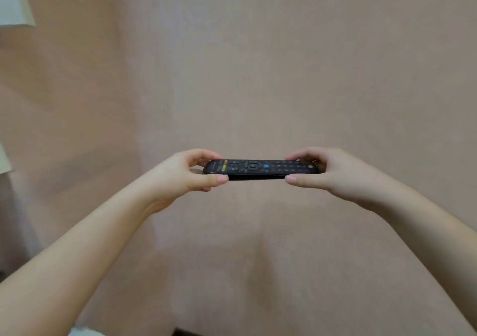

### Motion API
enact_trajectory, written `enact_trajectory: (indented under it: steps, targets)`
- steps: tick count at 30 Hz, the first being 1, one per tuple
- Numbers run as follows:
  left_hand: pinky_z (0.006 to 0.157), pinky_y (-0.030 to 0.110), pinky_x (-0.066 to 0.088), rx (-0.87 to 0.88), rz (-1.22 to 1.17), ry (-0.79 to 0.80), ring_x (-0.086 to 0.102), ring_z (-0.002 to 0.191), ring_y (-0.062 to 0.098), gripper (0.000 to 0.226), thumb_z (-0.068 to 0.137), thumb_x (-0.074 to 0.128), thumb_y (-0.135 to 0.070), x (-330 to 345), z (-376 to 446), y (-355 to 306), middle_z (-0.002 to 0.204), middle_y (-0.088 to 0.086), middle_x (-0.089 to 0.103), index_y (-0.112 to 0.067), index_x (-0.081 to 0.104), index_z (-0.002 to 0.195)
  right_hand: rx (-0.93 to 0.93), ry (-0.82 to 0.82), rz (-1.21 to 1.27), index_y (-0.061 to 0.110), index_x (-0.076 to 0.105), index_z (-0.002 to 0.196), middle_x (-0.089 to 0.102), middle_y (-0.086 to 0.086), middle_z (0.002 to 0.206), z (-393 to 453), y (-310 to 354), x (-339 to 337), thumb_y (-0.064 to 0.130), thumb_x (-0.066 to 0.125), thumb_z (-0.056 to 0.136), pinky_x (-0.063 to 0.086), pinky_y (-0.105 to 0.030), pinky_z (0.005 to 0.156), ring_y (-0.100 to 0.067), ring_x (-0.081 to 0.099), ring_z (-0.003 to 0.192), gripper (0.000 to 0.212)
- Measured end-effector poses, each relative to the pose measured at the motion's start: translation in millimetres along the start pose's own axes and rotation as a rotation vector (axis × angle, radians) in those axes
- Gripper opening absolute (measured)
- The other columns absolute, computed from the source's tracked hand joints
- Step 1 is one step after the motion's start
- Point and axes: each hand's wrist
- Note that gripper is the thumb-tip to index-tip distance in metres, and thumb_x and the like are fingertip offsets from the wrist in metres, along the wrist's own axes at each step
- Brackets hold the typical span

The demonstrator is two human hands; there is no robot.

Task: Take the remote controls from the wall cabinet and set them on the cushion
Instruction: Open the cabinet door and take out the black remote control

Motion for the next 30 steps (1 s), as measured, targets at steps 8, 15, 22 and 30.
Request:
enact_trajectory:
  steps: [8,15,22,30]
  targets:
    - [0.074,0.020,0.049,0.102,-0.165,0.168,0.066,0.078,0.006,0.040,0.073,0.080,-0.018,91,35,-9,0.104,-0.004,0.067,-0.018,0.066,0.110,0.151,-0.151,0.008,0.035,0.067,0.101,0.073,0.013,0.091,-59,-41,-56,0.045,0.078,0.066,0.043,-0.007,0.072,0.002,0.065,0.085,0.037]
    - [0.072,0.021,0.049,0.169,-0.249,0.380,0.063,0.078,0.007,0.037,0.074,0.080,-0.015,158,70,-19,0.100,-0.006,0.066,-0.021,0.067,0.108,0.310,-0.357,-0.018,0.033,0.069,0.101,0.074,0.010,0.093,-111,-54,-84,0.044,0.079,0.065,0.044,-0.020,0.081,-0.004,0.066,0.089,0.039]
    - [0.081,0.017,0.047,0.229,-0.279,0.581,0.068,0.087,0.006,0.037,0.073,0.079,-0.017,223,90,-31,0.108,-0.004,0.067,-0.025,0.067,0.107,0.474,-0.520,-0.159,0.036,0.068,0.103,0.074,0.007,0.094,-160,-59,-103,0.050,0.079,0.060,0.047,-0.030,0.090,-0.014,0.067,0.094,0.047]
    - [0.077,0.017,0.049,0.275,-0.316,0.852,0.066,0.088,0.010,0.040,0.073,0.082,-0.016,314,83,-44,0.112,-0.003,0.067,-0.025,0.067,0.110,0.683,-0.696,-0.254,0.037,0.066,0.105,0.073,0.012,0.093,-243,-55,-106,0.048,0.079,0.065,0.046,-0.019,0.084,-0.003,0.066,0.088,0.044]
Point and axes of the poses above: each hand's wrist, its own z-axis towards the middle knuckle, its own x-axis out of the palm, y = z × x
